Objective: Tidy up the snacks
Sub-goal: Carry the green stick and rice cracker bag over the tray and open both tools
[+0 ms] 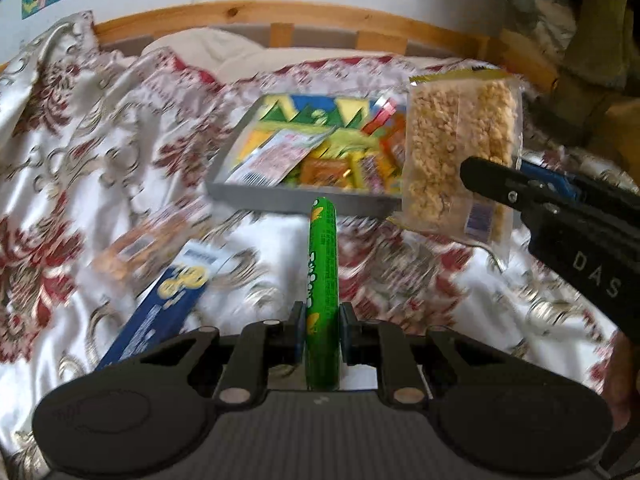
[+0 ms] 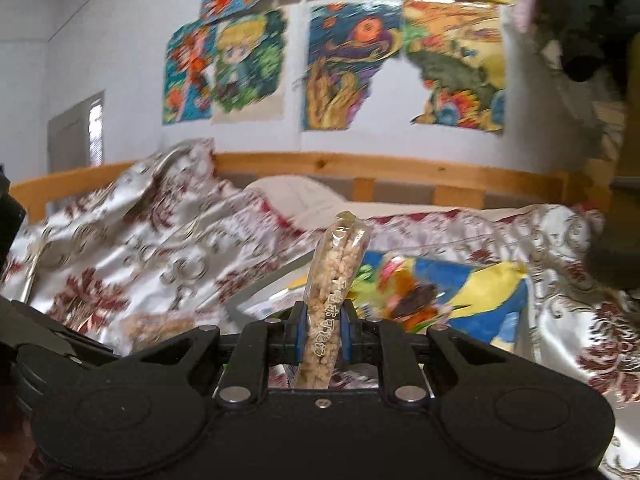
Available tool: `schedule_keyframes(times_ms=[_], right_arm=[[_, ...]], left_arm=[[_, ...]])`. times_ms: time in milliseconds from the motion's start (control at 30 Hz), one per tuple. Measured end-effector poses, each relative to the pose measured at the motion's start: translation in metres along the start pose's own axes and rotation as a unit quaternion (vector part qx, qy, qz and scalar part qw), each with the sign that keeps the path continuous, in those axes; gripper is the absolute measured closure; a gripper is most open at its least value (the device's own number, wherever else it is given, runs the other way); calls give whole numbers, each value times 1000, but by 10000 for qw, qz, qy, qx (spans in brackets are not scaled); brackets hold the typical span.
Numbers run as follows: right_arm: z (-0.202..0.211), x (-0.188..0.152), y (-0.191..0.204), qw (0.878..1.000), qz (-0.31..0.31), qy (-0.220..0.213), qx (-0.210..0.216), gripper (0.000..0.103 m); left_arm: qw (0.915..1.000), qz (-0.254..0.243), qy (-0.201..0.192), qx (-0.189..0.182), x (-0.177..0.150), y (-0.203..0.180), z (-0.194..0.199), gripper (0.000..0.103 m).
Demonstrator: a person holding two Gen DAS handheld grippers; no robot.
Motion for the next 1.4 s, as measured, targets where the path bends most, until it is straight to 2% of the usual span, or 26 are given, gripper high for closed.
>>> schedule_keyframes(times_ms=[233, 400, 533, 700, 800, 1400], right_arm=[[-6, 5, -43, 9978, -267, -180, -588, 85], [-20, -3, -81, 9920, -652, -158, -1065, 85], [-32, -11, -100, 9887, -838, -130, -1234, 85], [-48, -25, -107, 9886, -817, -9, -1264, 85], [-56, -34, -110, 9887, -824, 82, -1251, 85], [-60, -45, -120, 9831, -1103, 229, -1447, 84]], left_arm=[[9985, 36, -510, -170, 43, -26, -17, 85], [9974, -19, -719, -74, 74, -39, -51, 85], [9970, 54, -769, 39, 87, -43, -86, 85], [9968, 372, -707, 77, 89, -39, -127, 85], [9968, 386, -698, 69, 85, -40, -142, 85], [9961, 173, -836, 240, 71, -46, -152, 84]])
Point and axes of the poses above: each gripper's, at about its wrist camera, not at the fingertips, and z roughly against the way its jaws point, y to its left, x to its top, the point moved 4 cm from there along -z, roughly the way its jaws point, and after that the axes turned 13 degrees about -y, right-handed, at the moved point
